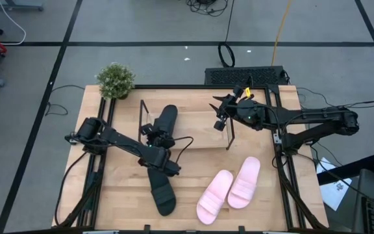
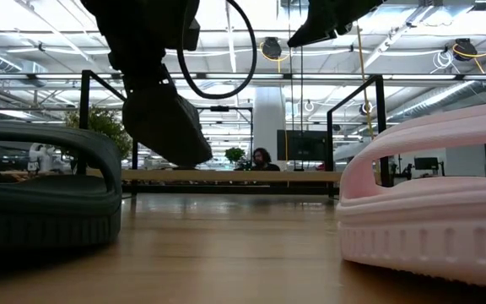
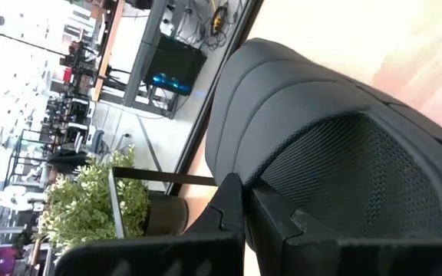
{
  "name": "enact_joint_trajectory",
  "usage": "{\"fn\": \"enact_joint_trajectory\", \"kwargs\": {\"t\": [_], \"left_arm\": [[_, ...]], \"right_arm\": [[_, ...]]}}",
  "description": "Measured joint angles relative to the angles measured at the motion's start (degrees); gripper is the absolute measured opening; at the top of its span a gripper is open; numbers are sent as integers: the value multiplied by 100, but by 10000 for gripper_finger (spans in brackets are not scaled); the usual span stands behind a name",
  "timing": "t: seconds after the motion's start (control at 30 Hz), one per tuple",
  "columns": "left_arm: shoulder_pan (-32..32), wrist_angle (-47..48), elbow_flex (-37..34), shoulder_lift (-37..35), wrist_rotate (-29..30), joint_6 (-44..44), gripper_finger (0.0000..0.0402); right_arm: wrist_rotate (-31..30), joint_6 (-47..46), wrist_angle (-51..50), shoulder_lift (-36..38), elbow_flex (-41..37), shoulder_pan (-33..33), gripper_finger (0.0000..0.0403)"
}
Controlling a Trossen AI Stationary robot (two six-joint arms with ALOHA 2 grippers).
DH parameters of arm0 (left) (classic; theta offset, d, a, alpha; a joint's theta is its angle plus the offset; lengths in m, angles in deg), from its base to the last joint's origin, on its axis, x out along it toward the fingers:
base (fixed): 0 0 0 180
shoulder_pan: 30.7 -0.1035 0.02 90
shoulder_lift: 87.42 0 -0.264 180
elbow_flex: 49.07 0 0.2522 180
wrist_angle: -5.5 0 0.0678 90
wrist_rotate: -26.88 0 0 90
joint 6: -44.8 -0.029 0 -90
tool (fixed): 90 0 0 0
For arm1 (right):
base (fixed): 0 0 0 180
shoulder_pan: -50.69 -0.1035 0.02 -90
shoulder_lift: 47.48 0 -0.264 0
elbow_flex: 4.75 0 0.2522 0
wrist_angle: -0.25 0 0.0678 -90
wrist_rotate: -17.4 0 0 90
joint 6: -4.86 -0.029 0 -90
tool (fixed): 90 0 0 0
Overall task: Pick and place slides into the shelf
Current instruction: Put the left black pair of slide on the shelf
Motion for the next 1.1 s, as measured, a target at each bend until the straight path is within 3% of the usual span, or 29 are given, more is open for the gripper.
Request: {"fn": "enact_joint_trajectory", "kwargs": {"t": [0.37, 0.67, 1.1], "left_arm": [[-98, -4, -92, -9, -357, -70, 0], [-3, 0, -865, -9, -718, 814, 0], [175, 9, -817, -9, -803, 913, 0]], "right_arm": [[1, 9, -64, 0, 0, 1, 135], [2, -92, -110, 0, 0, 0, 135], [2, -94, 63, 0, -2, 1, 135]]}}
